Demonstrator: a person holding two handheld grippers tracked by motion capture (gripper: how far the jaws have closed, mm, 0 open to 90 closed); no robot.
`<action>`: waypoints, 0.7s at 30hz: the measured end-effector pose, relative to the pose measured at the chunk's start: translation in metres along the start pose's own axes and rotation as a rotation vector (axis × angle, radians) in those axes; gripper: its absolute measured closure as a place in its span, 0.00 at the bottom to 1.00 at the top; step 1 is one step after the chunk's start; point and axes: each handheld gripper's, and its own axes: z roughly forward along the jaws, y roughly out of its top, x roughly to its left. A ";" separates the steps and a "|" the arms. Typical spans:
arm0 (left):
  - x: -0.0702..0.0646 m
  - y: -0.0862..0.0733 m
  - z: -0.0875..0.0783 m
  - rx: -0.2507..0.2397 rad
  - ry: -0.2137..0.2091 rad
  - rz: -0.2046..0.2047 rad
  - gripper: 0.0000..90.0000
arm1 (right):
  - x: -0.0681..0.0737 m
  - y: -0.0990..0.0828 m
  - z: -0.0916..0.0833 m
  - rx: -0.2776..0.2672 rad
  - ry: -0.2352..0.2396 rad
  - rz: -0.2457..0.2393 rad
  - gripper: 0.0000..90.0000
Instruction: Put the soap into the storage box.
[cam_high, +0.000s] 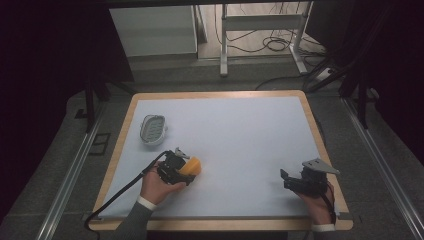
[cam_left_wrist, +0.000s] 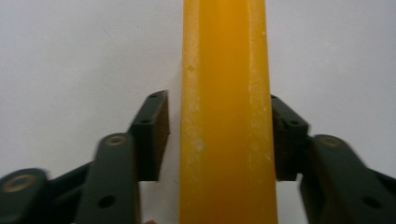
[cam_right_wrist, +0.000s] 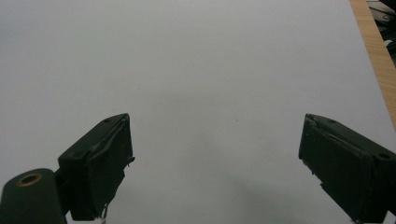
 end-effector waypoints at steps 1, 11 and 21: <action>0.000 0.000 0.001 0.005 0.000 0.001 0.62 | 0.000 0.000 0.000 0.001 0.000 0.000 0.11; 0.006 0.000 0.000 0.009 -0.032 -0.027 0.67 | 0.000 0.000 0.000 0.000 -0.003 -0.002 0.11; 0.013 -0.006 -0.012 -0.026 -0.067 -0.019 0.68 | 0.000 0.000 -0.001 -0.004 -0.005 0.000 0.11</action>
